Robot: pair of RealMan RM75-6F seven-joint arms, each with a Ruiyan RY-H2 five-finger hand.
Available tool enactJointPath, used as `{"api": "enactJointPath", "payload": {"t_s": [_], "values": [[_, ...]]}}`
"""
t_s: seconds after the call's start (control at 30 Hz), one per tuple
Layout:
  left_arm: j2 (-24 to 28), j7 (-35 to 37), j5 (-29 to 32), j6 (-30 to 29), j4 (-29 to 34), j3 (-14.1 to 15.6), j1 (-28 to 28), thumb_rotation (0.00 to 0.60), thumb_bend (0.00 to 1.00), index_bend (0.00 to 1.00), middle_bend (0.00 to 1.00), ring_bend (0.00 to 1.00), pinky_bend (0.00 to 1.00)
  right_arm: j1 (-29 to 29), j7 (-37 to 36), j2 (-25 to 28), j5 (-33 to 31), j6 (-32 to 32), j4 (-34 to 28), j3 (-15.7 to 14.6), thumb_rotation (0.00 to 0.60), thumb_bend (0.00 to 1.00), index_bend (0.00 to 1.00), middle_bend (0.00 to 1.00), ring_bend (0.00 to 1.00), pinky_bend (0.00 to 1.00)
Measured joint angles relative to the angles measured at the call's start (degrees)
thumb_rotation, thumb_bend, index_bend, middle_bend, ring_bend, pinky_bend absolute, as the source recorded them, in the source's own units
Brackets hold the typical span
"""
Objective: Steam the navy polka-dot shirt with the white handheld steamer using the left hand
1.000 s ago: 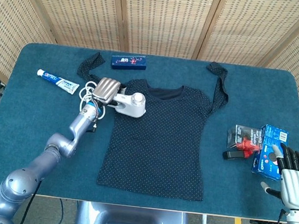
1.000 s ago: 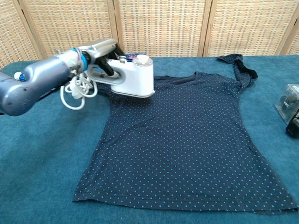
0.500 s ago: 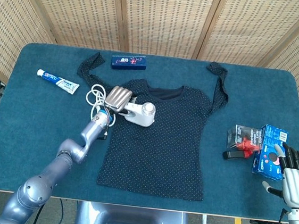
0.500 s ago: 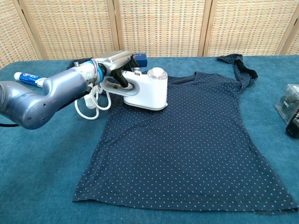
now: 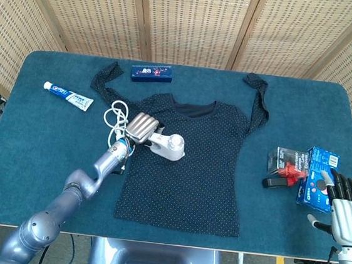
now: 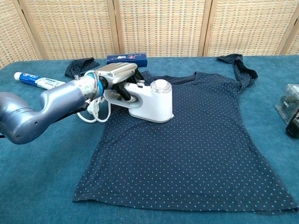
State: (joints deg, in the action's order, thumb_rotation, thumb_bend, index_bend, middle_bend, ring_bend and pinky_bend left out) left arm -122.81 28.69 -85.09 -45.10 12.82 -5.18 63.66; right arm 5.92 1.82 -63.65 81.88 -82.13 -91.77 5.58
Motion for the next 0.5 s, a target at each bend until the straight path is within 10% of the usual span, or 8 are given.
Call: {"api": "enactJointPath", "payload": {"t_s": [0.5], "values": [[1.6, 3.8, -4.7, -2.9, 4.6, 4.6, -0.7, 0.600, 0.61, 1.00, 0.91, 0.85, 1.00, -0.2, -0.2, 0.3, 0.7, -0.5, -0.6, -0.2, 0.600, 0.00, 0.01, 0.00, 0.00, 0.00]]}}
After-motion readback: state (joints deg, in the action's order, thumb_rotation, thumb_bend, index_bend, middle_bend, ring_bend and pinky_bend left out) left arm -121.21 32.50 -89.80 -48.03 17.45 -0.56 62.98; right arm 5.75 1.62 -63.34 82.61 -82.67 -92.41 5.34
